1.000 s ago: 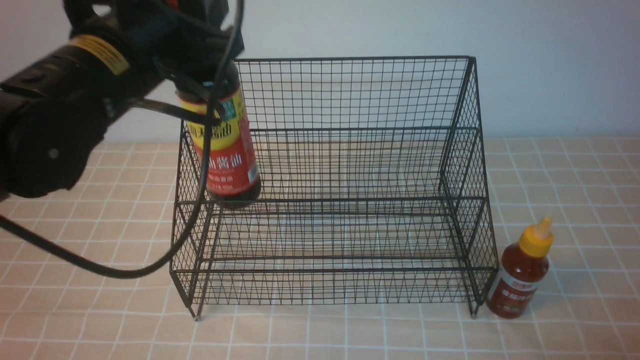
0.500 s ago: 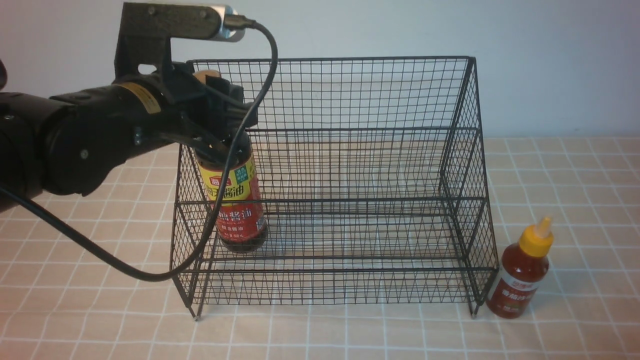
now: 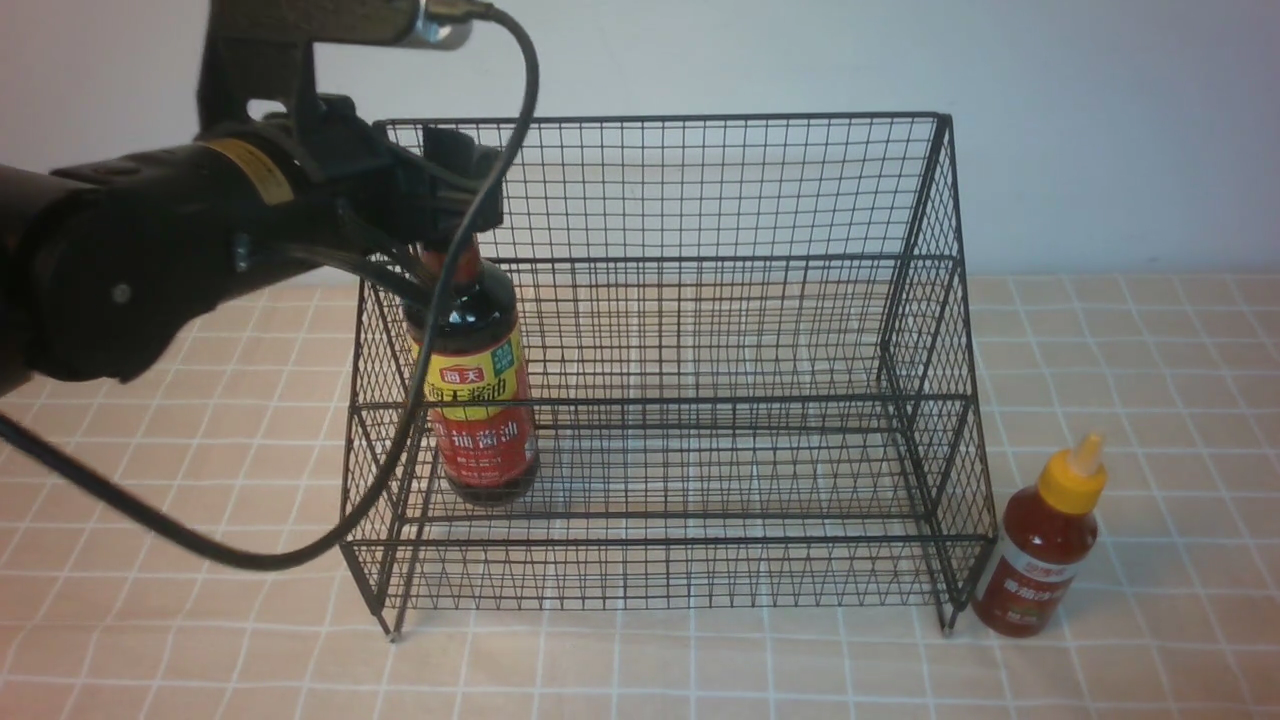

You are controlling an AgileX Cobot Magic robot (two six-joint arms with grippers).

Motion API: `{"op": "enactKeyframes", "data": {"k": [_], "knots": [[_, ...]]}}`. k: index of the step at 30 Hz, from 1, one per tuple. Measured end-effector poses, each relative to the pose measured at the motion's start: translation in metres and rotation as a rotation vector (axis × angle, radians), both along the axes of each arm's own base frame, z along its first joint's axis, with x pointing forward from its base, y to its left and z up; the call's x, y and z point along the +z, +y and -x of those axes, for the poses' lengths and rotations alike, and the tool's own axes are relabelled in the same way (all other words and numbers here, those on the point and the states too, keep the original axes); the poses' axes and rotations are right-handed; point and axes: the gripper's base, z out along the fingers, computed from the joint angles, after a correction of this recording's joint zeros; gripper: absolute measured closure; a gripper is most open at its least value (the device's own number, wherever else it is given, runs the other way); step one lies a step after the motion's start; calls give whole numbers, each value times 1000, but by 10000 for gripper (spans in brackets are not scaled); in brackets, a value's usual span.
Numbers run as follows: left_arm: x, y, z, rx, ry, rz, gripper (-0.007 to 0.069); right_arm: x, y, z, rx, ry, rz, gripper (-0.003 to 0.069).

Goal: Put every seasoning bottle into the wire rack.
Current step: Use the left arm to put the condiment bottle back on the shelf, then use the right arm to grab the condiment bottle closest to it

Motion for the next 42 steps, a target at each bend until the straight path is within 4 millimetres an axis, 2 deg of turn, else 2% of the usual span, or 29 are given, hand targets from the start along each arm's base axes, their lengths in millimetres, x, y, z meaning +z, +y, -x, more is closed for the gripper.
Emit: {"op": "enactKeyframes", "data": {"k": [3, 5, 8, 13, 14, 17, 21, 27, 33, 42], "knots": [[16, 6, 18, -2, -3, -6, 76, 0, 0, 0, 0, 0, 0, 673], [29, 13, 33, -5, -6, -25, 108, 0, 0, 0, 0, 0, 0, 673], [45, 22, 58, -4, -2, -44, 195, 0, 0, 0, 0, 0, 0, 673], [65, 45, 116, 7, 67, -78, 513, 0, 0, 0, 0, 0, 0, 673], [65, 46, 118, 8, 79, -82, 535, 0, 0, 0, 0, 0, 0, 673], [72, 62, 157, 30, 87, -81, 621, 0, 0, 0, 0, 0, 0, 673], [65, 75, 192, 43, 45, -39, 631, 0, 0, 0, 0, 0, 0, 673], [42, 88, 228, 49, 30, -18, 631, 0, 0, 0, 0, 0, 0, 673], [36, 93, 242, 52, 35, -18, 631, 0, 0, 0, 0, 0, 0, 673], [33, 93, 242, 49, 49, -31, 631, 0, 0, 0, 0, 0, 0, 673]]}}
